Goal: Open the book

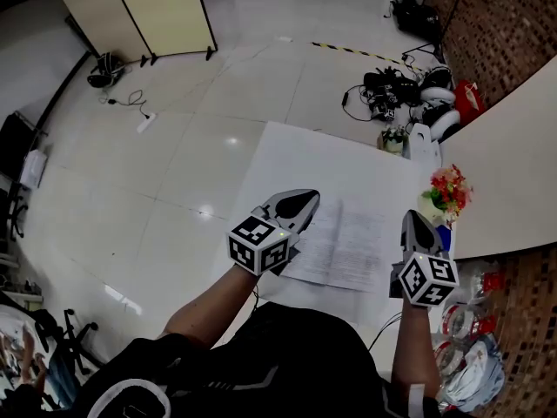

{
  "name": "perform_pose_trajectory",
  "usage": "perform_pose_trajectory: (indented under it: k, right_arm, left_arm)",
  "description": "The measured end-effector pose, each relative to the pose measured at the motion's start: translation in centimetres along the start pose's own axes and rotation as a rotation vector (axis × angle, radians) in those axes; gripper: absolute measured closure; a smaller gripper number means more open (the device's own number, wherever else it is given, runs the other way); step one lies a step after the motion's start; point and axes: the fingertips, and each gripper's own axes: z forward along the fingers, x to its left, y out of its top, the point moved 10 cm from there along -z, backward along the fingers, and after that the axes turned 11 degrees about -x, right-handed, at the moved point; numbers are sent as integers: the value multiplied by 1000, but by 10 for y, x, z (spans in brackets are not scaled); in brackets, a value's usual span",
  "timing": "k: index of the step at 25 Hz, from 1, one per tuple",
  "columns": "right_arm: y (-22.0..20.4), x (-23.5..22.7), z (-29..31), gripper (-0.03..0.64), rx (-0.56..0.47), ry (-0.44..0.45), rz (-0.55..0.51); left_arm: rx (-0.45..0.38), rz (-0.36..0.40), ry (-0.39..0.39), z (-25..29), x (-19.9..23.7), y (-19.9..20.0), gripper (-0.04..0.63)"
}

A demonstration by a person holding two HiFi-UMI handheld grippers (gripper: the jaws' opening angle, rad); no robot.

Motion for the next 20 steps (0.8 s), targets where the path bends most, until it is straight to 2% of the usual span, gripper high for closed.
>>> perform_pose_trajectory:
  k: [7, 13, 16, 20]
  right_arm:
    - [-4, 12, -12, 616, 2, 10, -8]
    - [-8, 19, -31, 615, -30, 2, -18]
    - [-6, 14, -50, 615, -32, 29, -52]
    - [5, 13, -76, 615, -76, 65, -153]
  left_arm:
    - [-11, 41, 8, -18, 3, 2, 600]
    - [-36, 39, -13, -25, 6, -3, 600]
    - [-40, 55, -11, -31, -17, -4, 600]
    - [-58, 97, 26, -51, -55, -2, 600]
